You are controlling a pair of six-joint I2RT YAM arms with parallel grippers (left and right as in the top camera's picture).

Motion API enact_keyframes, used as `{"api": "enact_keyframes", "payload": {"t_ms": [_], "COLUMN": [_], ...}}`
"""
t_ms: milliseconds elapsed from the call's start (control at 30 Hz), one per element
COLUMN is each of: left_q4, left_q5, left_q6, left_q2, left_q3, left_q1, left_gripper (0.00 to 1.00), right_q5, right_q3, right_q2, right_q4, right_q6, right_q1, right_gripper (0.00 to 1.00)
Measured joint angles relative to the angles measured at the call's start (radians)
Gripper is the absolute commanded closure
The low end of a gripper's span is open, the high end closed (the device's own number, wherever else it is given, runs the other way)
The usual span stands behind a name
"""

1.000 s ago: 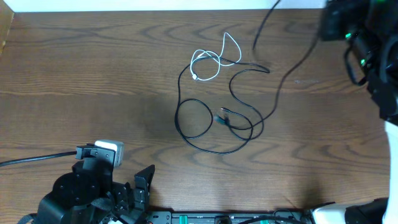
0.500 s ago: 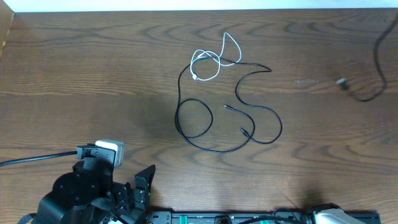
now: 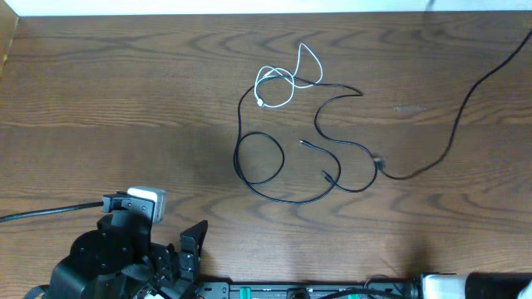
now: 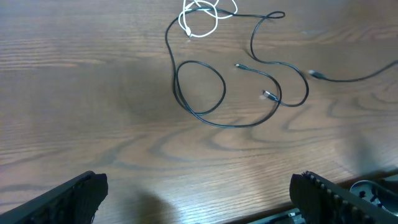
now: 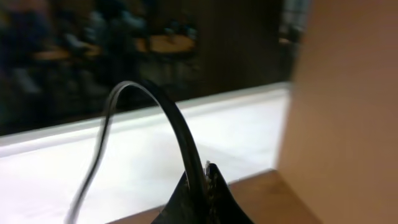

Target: Untangle cables

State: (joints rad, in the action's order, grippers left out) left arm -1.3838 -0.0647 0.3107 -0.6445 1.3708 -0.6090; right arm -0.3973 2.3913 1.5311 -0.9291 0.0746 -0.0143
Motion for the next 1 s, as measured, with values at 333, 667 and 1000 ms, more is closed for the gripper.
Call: {"api": "enact_keyframes", "payload": {"t_ms": [333,667,1000], "left_q4": [0.0,-0.034,-0.049], "left_q5": [0.003,0.026,0.033], "left_q6": [0.0,0.0,0.0], "left_q2": [0.0,0.0,0.0], "left_q3": [0.0,0.0,-0.001], "left_q1": [0.0,0.0,0.0], "left_gripper": [0.01,0.01,0.01], "right_q5": [0.118,0.338,0.547], "right_q3": [-0.001,-0.001,-0.001], "right_q2": [0.089,0.252,0.405], "right_q4": [0.033,0.071,-0.015], "right_q6": [0.005,0.093,0.201], "right_q1": [0.408,0.697,0.902], "right_gripper": [0.99,0.99,0.08]}}
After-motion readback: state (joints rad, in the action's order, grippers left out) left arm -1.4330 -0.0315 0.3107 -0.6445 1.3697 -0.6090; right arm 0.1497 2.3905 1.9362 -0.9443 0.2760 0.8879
